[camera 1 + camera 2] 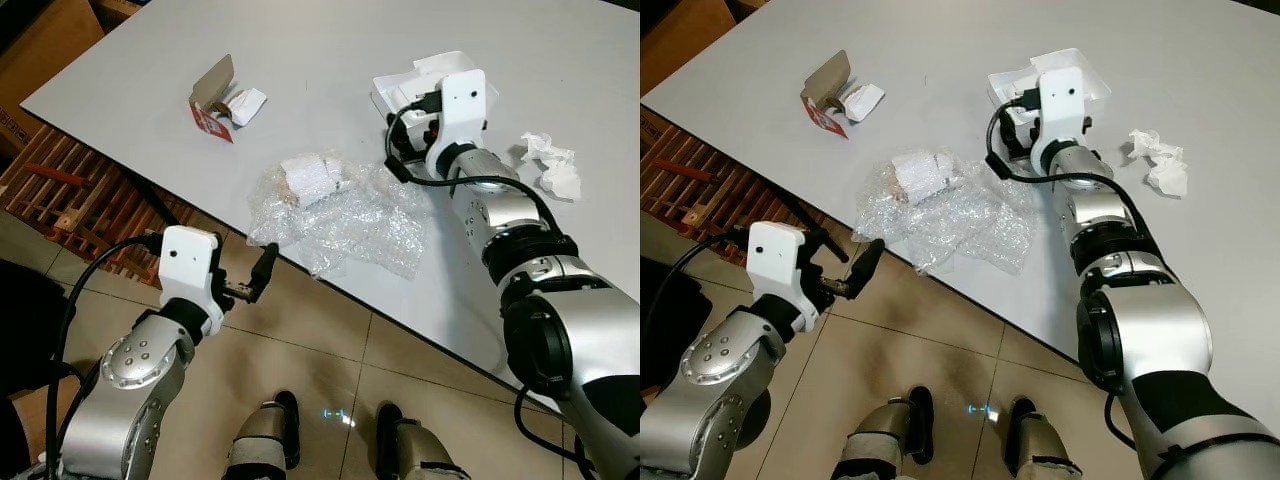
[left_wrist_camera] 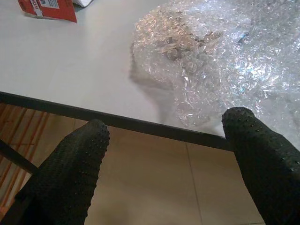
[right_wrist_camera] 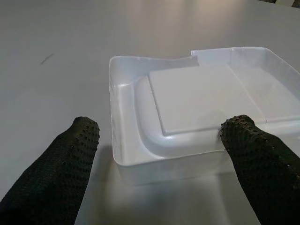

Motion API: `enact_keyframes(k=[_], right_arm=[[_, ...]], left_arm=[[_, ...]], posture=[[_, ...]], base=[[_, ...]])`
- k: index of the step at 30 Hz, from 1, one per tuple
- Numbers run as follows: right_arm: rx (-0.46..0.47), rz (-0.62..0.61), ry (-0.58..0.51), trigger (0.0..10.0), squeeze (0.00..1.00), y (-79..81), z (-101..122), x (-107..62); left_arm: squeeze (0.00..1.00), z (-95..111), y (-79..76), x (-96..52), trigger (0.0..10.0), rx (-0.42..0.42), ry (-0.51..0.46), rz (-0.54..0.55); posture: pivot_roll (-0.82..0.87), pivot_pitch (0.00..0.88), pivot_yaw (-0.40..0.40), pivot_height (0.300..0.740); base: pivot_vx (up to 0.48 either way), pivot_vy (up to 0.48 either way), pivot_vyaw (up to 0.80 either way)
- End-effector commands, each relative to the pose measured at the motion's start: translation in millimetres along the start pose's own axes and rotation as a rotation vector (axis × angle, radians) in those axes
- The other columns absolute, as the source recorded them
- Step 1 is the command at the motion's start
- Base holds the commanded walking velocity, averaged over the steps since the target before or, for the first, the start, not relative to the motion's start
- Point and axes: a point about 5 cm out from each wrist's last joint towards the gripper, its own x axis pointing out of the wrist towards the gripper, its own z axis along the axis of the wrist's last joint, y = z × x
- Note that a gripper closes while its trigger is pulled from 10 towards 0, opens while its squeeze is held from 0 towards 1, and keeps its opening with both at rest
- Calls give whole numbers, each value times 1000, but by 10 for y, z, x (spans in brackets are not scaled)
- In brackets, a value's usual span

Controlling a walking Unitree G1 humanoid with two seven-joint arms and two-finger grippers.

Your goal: Picking trash to rubbish bin

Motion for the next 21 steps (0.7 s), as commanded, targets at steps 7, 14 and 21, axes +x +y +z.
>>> enact_keyframes(k=[7, 14, 21], right_arm=[[35, -9, 80, 10000, 1000, -156, -346, -145], [22, 15, 44, 10000, 1000, -237, -379, -245], [24, 46, 25, 10000, 1000, -242, -393, -388]], left_arm=[[0, -36, 9, 21, 10000, 0, 15, -1], [0, -34, 14, 50, 10000, 0, 13, -5], [0, -31, 29, 72, 10000, 3, 9, -5]], posture=[[226, 300, 76, 740], [215, 292, 79, 740], [207, 284, 81, 740]], base=[[0, 0, 0], [0, 0, 0], [0, 0, 0]])
